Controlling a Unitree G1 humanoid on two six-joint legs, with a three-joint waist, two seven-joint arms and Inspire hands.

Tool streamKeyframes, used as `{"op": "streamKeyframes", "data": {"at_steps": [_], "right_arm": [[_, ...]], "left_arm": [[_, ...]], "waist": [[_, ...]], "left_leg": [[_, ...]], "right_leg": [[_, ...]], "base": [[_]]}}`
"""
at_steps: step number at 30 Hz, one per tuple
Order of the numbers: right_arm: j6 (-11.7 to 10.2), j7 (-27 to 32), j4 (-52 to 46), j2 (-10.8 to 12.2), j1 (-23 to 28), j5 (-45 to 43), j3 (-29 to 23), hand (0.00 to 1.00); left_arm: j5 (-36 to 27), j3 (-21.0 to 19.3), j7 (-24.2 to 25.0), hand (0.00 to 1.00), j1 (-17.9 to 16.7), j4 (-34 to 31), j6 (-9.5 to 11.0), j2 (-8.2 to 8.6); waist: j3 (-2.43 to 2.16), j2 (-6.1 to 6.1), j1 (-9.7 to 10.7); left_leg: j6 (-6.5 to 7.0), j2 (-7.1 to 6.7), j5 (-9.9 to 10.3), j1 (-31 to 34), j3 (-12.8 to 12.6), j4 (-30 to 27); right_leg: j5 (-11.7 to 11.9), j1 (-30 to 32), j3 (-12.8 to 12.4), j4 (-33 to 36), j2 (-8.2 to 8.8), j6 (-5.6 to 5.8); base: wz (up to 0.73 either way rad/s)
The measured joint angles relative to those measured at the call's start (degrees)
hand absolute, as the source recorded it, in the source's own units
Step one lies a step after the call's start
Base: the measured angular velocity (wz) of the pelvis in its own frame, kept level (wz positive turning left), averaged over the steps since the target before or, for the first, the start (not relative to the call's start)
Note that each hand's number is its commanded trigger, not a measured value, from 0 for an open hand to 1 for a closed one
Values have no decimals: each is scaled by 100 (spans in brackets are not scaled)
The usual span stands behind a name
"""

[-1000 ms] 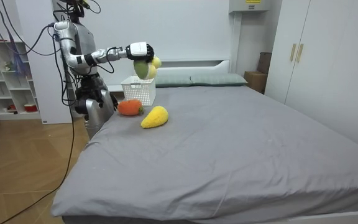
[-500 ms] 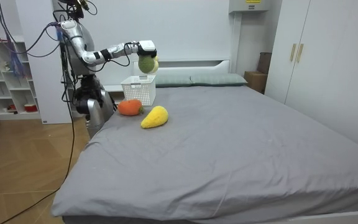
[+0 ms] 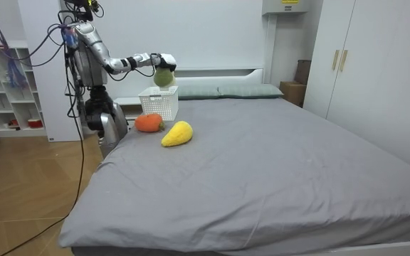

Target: Collect toys from the bed

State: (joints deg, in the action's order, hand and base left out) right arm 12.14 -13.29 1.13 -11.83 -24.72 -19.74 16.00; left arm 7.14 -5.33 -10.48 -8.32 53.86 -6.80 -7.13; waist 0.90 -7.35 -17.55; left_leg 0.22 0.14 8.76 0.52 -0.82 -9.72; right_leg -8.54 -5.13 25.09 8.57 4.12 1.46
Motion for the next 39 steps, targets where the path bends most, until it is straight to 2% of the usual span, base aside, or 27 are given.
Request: {"op": "streamKeyframes", "data": {"at_steps": [2, 4, 11, 14, 15, 17, 18, 19, 20, 22, 25, 29, 31, 32, 39], "right_arm": [[0, 10, 167, 58, -157, -15, 145, 100], [40, 13, 273, 88, -251, -109, 294, 100], [52, 171, 685, 121, -351, -100, 540, 100], [54, 198, 836, 216, -351, -77, 585, 100], [54, 220, 896, 268, -351, -74, 589, 96], [56, 270, 987, 339, -355, -69, 590, 60], [57, 290, 1021, 368, -355, -49, 596, 49], [58, 325, 1043, 369, -355, -41, 625, 29], [58, 343, 1055, 372, -356, -43, 637, 14], [58, 467, 1213, 431, -383, -42, 652, 4], [57, 616, 1411, 474, -397, 7, 653, 0], [54, 828, 1617, 474, -397, 225, 656, 0], [51, 943, 1640, 474, -397, 280, 660, 0], [49, 961, 1641, 473, -397, 290, 660, 0], [28, 1076, 1643, 457, -396, 351, 660, 0]], "left_arm": [[0, -3, 0, 0, -3, -52, -28, -2], [10, -8, 0, 0, -1, -151, -41, -4], [7, -4, -4, 0, -16, -370, -80, -3], [6, -4, -9, 0, -22, -370, -92, -18], [6, -4, -9, 0, -14, -371, -127, -31], [2, -4, -9, 0, -5, -371, -168, -37], [-3, -2, -9, 0, -7, -371, -201, -37], [-6, 0, -9, 0, -12, -371, -227, -36], [-6, -1, -9, 0, -14, -371, -244, -35], [6, -8, -11, 0, -22, -362, -283, -46], [21, -11, -10, 0, -21, -352, -285, -42], [19, -17, -11, 0, -31, -310, -291, -41], [18, -17, -11, 0, -41, -302, -291, -43], [20, -15, -11, 0, -43, -294, -291, -43], [206, -20, -46, 0, -64, -277, -283, -29]], "waist": [[-3, -9, -38], [-3, -24, -185], [7, -65, -478], [14, -71, -584], [14, -72, -589], [20, -65, -643], [23, -61, -644], [23, -61, -647], [23, -61, -651], [26, -62, -674], [30, -70, -698], [51, -66, -807], [91, -88, -814], [97, -92, -811], [95, -113, -784]], "left_leg": [[-2, -13, -22, 21, 65, 0], [-4, -19, -37, 48, 110, -4], [9, -74, -62, 185, 284, -92], [17, -96, -67, 207, 353, -114], [17, -111, -66, 230, 423, -130], [17, -125, -67, 278, 486, -172], [17, -145, -77, 323, 567, -198], [20, -171, -100, 370, 633, -202], [22, -183, -111, 387, 662, -204], [25, -216, -147, 423, 762, -202], [27, -268, -195, 465, 889, -202], [32, -288, -217, 484, 914, -203], [29, -307, -226, 495, 959, -212], [29, -311, -226, 496, 966, -214], [26, -318, -228, 498, 992, -207]], "right_leg": [[0, 0, 34, 0, 2, 0], [0, 4, 58, 0, 3, 0], [-3, 17, 222, 0, 37, 5], [-4, 1, 288, 4, 52, 7], [-3, -14, 351, 4, 57, 11], [-7, -13, 382, 3, 58, 17], [-9, -13, 459, 2, 67, 20], [-17, -3, 508, 2, 78, 31], [-19, 0, 522, 2, 83, 34], [-26, -4, 524, 2, 89, 43], [-50, -11, 489, -4, 97, 56], [-59, -8, 488, -7, 105, 58], [-79, -17, 491, -17, 105, 64], [-84, -20, 493, -23, 104, 67], [-86, -32, 496, -88, 87, 70]], "base": [[18], [11], [15], [12], [24], [25], [30], [32], [30], [23], [23], [8], [10], [9], [2]]}}
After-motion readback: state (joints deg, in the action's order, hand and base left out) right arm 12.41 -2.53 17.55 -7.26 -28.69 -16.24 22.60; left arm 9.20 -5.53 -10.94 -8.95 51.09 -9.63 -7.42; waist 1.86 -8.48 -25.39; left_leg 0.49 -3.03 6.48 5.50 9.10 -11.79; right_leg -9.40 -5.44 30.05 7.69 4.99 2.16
